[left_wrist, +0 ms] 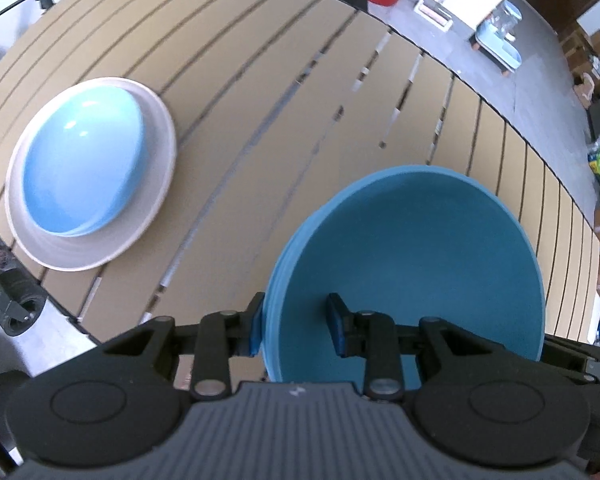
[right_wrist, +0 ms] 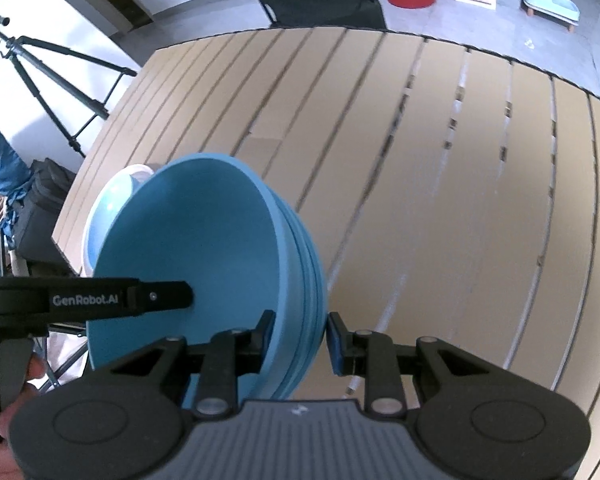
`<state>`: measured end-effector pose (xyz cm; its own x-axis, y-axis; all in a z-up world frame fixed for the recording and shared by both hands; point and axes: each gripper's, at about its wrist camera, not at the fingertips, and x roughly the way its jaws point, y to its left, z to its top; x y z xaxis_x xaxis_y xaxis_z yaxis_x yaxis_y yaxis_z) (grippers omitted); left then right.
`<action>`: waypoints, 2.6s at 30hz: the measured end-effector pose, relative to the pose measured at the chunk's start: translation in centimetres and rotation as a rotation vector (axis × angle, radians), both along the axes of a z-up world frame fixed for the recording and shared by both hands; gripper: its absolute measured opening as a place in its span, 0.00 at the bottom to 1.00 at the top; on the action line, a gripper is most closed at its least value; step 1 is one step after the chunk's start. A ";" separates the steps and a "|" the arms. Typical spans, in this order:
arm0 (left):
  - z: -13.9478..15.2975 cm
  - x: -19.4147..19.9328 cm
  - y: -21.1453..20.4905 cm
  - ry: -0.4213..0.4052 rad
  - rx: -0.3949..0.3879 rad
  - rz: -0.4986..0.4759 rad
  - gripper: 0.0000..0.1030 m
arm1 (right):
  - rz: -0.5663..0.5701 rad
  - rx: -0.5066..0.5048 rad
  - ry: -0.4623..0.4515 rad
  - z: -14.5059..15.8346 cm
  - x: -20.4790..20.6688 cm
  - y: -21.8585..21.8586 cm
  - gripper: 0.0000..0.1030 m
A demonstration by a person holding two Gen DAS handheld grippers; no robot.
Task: Organize plates and bowls
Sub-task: 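Carry the bowl stack with both tools onto the plate stack, then lower the bowl stack onto the plates and open both tools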
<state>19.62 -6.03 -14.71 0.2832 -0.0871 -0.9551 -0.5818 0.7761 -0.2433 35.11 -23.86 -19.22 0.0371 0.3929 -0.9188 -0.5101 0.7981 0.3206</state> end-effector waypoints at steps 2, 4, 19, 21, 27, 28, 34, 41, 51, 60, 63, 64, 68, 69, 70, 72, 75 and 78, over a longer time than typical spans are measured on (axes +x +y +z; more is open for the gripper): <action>0.3 -0.6 1.0 -0.006 0.001 0.016 0.31 | 0.015 0.003 -0.005 0.4 -0.3 1.2 0.25; 0.7 -1.2 2.1 -0.013 0.004 0.031 0.31 | 0.031 0.005 -0.012 0.8 -0.6 2.5 0.25; 1.9 -4.3 11.4 -0.031 0.021 0.122 0.31 | 0.114 0.027 -0.035 2.7 -2.7 12.0 0.25; 1.9 -4.7 12.7 -0.033 0.024 0.126 0.31 | 0.121 0.028 -0.037 2.7 -2.9 13.3 0.25; 1.5 -5.0 16.3 -0.021 0.030 0.130 0.31 | 0.129 0.034 -0.039 2.7 -3.3 17.2 0.25; 1.4 -5.1 17.0 -0.019 0.031 0.131 0.31 | 0.131 0.034 -0.038 2.5 -3.3 18.0 0.25; 0.0 -5.0 20.8 0.000 0.028 0.141 0.31 | 0.138 0.034 -0.026 1.0 -3.6 22.1 0.25; -2.3 -4.8 23.8 0.013 0.017 0.134 0.31 | 0.136 0.024 -0.020 -0.9 -3.4 25.3 0.25; -5.1 -4.2 25.9 0.031 0.005 0.126 0.31 | 0.130 -0.009 0.003 -4.4 -3.4 27.3 0.24; -5.3 -4.2 26.2 0.031 0.004 0.124 0.31 | 0.119 0.003 0.009 -5.1 -3.0 27.4 0.24; -5.3 -4.2 26.2 0.032 0.004 0.127 0.31 | 0.110 0.010 0.017 -5.2 -2.9 27.2 0.24; -5.4 -4.1 26.2 0.034 0.005 0.125 0.31 | 0.110 0.010 0.018 -5.2 -2.9 27.3 0.24; -5.4 -3.9 26.2 0.036 0.011 0.123 0.32 | 0.109 0.005 0.022 -5.2 -2.8 27.5 0.24; -5.3 -3.9 26.1 0.035 0.013 0.122 0.34 | 0.106 0.002 0.029 -5.2 -2.7 27.5 0.24; -5.2 -3.9 26.0 0.035 0.018 0.120 0.35 | 0.103 0.000 0.033 -5.2 -2.7 27.4 0.24; -4.9 -3.9 26.1 0.037 0.035 0.121 0.45 | 0.103 0.004 0.034 -5.0 -2.7 27.4 0.26; -4.5 -4.2 26.4 0.035 0.047 0.131 0.49 | 0.103 0.001 0.030 -4.7 -2.7 27.3 0.27; -3.7 -4.5 26.5 0.031 0.069 0.131 0.59 | 0.094 0.020 0.028 -4.1 -2.8 27.1 0.35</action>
<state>15.09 20.50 -18.43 0.2581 0.0148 -0.9660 -0.6853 0.7076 -0.1722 32.31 3.24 -23.31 -0.0268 0.4114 -0.9110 -0.5733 0.7403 0.3512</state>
